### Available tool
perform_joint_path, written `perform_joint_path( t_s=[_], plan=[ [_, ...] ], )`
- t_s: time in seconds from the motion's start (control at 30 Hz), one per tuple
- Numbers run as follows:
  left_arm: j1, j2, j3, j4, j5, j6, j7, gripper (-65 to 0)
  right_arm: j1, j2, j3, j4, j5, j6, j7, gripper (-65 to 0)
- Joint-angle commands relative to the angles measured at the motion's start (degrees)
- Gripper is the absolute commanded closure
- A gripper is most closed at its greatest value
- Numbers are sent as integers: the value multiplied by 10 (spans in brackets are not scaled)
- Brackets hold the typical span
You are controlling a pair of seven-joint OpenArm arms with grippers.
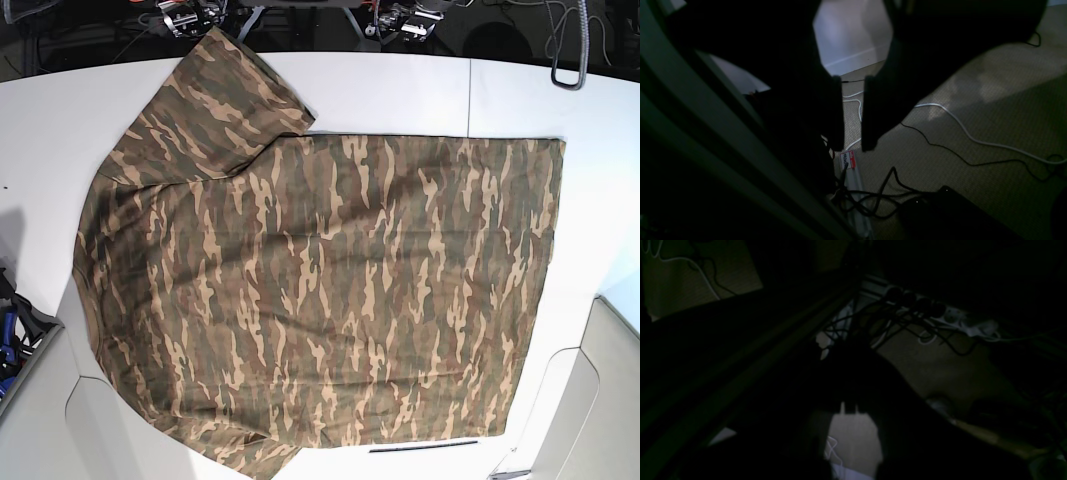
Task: Fold the T-shirt properly
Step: 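Move both grippers from rest toward the shirt's hem corners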
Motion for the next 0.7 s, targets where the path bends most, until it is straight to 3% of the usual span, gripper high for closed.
perform_joint_path(
  t_s=[0.0, 0.4, 0.67],
  plan=[
    [-1, 4, 1, 4, -3, -6, 3, -101, 3, 1, 2, 4, -1, 4, 6, 0],
    [-1, 4, 1, 4, -3, -7, 3, -101, 3, 1, 2, 5, -1, 4, 5, 0],
    [5, 4, 1, 4, -2, -83, 1, -101, 1, 3, 2, 5, -1, 4, 3, 0]
  ],
)
